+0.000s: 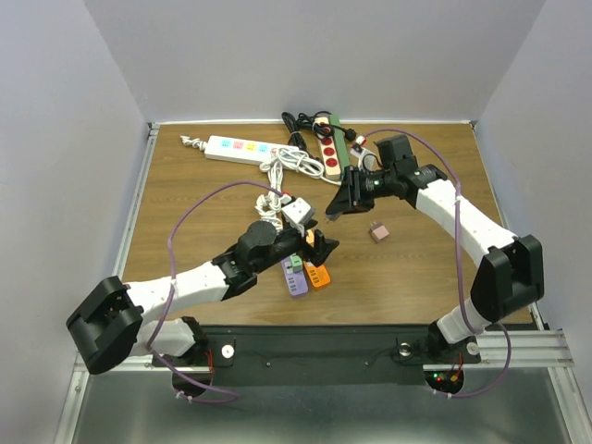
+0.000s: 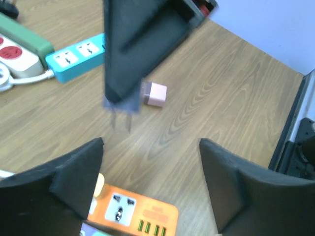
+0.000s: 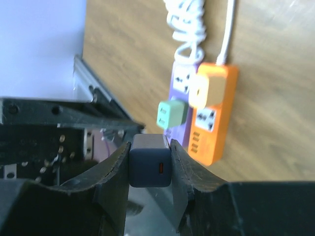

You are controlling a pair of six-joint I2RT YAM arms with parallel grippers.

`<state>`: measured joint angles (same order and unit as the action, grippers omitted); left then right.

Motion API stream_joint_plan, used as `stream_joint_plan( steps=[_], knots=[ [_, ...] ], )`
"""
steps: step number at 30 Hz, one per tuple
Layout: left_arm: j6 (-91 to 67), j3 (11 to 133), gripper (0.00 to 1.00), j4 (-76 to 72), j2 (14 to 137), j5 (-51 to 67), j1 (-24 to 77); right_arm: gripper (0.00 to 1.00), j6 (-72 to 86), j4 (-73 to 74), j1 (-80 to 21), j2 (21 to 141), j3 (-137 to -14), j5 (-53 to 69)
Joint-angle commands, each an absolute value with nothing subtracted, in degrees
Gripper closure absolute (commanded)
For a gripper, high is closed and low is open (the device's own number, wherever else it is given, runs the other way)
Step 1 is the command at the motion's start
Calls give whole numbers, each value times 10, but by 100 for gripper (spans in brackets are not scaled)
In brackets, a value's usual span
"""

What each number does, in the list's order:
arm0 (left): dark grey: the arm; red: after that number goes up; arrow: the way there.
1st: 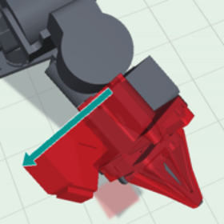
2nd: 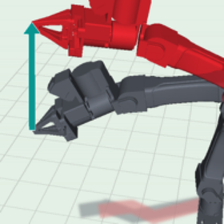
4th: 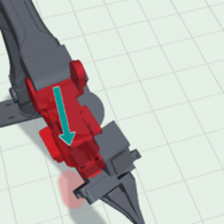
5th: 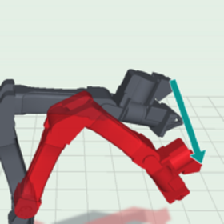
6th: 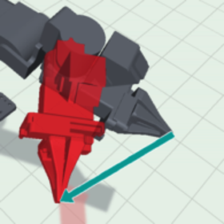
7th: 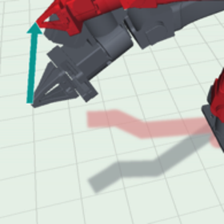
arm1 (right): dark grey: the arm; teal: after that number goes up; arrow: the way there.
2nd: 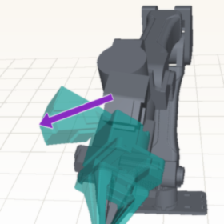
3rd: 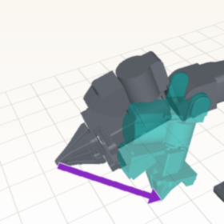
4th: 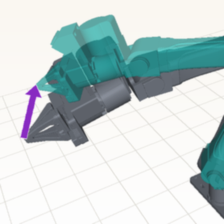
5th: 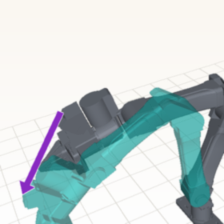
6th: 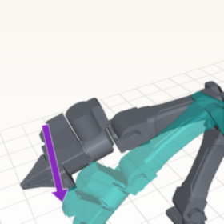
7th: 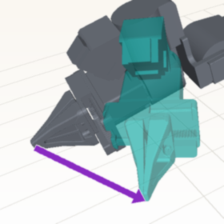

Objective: Insert the plug

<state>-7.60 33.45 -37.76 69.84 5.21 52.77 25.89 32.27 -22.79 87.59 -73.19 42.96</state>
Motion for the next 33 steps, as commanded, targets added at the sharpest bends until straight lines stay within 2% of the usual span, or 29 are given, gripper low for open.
stream_joint_plan(
  steps=[1,6,13,19,26,33],
  knots=[
    [-89,315,4,-375,646,29,526,100,240,300,-221,901,-786,401],
    [-113,271,1,-355,606,5,512,100,229,299,-221,933,-824,381],
    [-202,236,1,-296,553,-38,401,100,221,299,-292,950,-854,264],
    [-259,261,1,-237,604,-9,304,100,235,300,-366,983,-866,137],
    [-278,258,1,-224,620,-3,251,100,263,301,-433,1038,-890,36],
    [-256,270,1,-204,608,-11,237,100,271,345,-462,1100,-958,-15]
  ],
)
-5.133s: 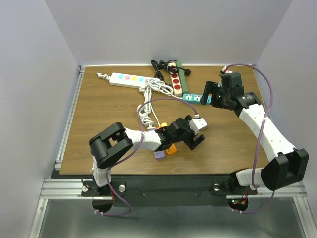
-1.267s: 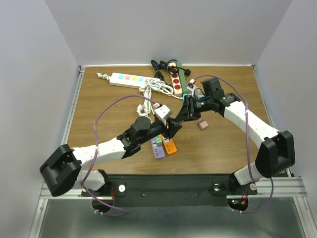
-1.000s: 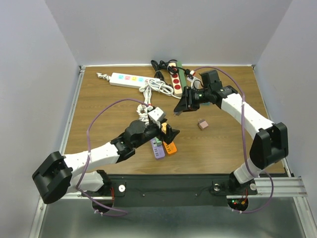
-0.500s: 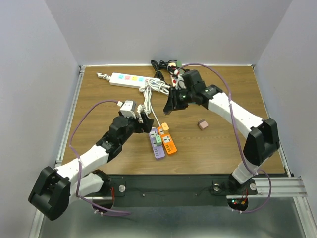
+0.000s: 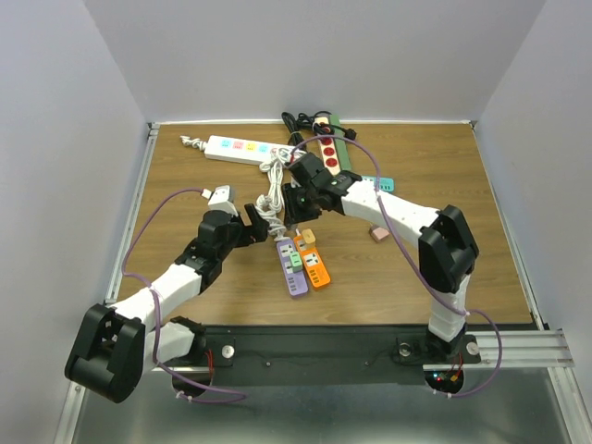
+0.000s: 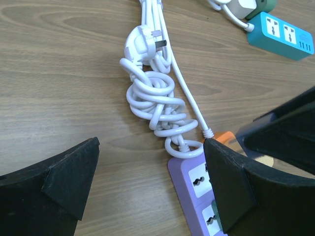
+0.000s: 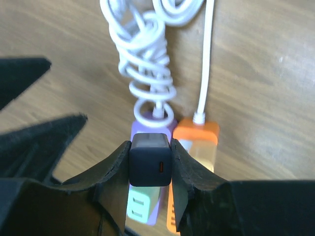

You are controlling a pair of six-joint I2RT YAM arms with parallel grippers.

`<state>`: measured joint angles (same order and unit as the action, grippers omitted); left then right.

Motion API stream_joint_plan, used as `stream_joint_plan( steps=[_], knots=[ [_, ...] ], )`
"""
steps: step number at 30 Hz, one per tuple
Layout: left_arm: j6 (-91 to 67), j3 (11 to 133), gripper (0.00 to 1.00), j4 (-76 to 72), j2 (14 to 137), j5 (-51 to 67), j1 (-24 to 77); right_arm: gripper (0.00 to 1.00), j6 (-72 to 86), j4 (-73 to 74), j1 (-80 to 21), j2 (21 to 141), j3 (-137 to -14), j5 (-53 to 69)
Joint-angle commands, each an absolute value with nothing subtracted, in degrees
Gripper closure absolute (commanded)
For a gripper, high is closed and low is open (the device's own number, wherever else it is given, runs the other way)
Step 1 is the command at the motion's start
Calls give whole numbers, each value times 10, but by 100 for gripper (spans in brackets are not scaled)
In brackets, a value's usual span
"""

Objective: Insert the plug

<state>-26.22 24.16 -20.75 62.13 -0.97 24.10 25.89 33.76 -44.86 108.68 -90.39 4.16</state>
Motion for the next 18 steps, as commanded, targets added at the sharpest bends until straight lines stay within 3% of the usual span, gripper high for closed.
stream_joint_plan(
  steps=[1,18],
  knots=[
    [-258,270,1,-204,608,-10,237,100,272,361,-474,1113,-965,-25],
    [-256,273,1,-185,599,-21,234,99,319,448,-520,1155,-997,-112]
  ],
)
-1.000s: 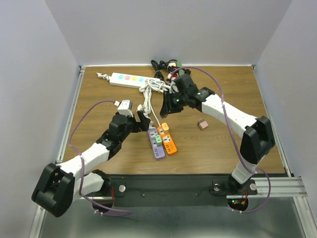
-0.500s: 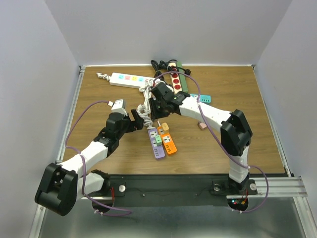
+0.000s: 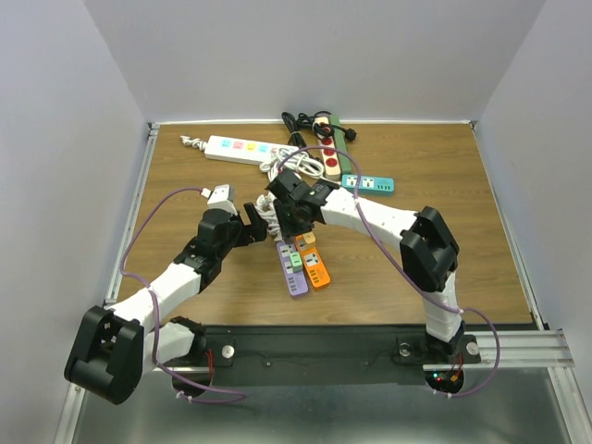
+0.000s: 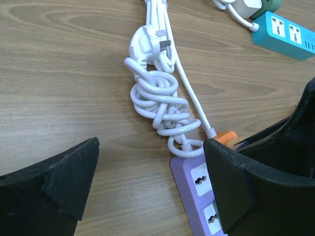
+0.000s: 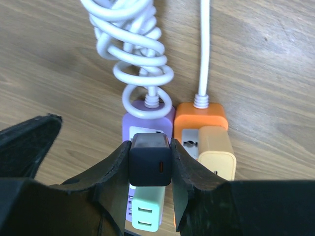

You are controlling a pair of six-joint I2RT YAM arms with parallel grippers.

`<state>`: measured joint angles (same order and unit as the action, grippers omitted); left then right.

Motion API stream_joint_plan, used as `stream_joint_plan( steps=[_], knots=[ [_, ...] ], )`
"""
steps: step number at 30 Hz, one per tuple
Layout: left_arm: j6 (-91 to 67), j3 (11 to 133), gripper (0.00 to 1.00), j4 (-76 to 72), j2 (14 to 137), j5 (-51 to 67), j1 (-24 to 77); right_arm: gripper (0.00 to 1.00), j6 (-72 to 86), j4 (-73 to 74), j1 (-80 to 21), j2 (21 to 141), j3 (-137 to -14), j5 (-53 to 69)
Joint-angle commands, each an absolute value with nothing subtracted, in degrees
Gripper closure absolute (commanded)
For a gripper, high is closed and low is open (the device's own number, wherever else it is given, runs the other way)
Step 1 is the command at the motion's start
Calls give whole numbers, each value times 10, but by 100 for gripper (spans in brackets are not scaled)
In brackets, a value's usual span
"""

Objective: Insert the plug

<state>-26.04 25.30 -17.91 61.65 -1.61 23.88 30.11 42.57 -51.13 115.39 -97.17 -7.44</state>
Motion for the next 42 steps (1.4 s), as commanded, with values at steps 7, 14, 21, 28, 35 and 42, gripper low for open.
stream_joint_plan(
  steps=[7,14,21,28,35,42],
  knots=[
    [-256,267,1,-187,598,-19,234,100,329,451,-530,1157,-990,-115],
    [-255,266,1,-189,599,-18,234,100,333,451,-534,1157,-973,-124],
    [-256,264,1,-189,600,-15,234,100,334,451,-535,1163,-969,-138],
    [-255,263,1,-192,604,-15,234,100,335,450,-537,1176,-967,-137],
    [-254,262,1,-195,605,-12,234,99,337,451,-541,1178,-955,-148],
    [-254,259,1,-197,605,-12,234,100,347,446,-555,1171,-927,-164]
  ],
)
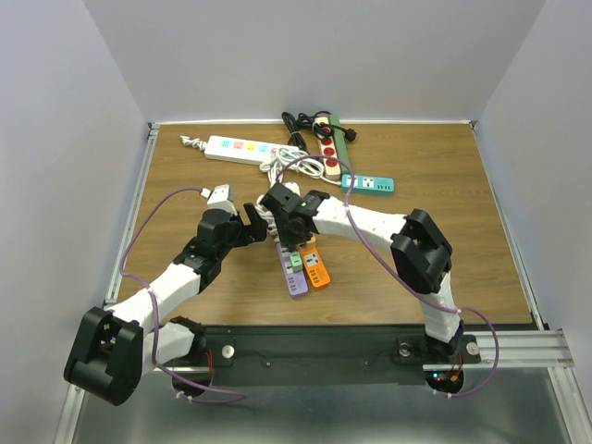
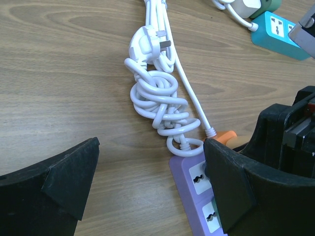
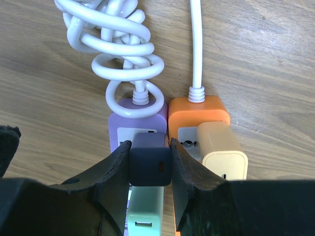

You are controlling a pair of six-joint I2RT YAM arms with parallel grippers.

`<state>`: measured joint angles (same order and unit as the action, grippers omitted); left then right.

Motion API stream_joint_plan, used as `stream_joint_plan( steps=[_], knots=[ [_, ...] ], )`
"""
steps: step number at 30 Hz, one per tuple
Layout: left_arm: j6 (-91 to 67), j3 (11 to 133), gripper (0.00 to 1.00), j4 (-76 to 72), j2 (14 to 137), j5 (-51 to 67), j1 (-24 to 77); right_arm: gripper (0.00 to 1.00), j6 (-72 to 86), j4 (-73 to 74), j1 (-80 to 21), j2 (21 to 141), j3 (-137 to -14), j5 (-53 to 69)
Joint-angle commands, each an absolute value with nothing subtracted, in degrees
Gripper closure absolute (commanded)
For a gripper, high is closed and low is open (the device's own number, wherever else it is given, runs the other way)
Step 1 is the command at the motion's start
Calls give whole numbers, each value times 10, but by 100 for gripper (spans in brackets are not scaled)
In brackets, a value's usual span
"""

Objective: Insert the plug

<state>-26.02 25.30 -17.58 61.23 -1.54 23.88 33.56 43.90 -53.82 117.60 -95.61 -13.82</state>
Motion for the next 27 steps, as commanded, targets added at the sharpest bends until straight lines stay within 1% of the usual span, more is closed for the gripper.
stream_joint_plan(
  steps=[1,27],
  knots=[
    [-255,259,1,-197,604,-12,234,100,348,445,-556,1171,-923,-167],
    [-251,258,1,-197,604,-14,234,100,335,425,-571,1176,-824,-120]
  ],
)
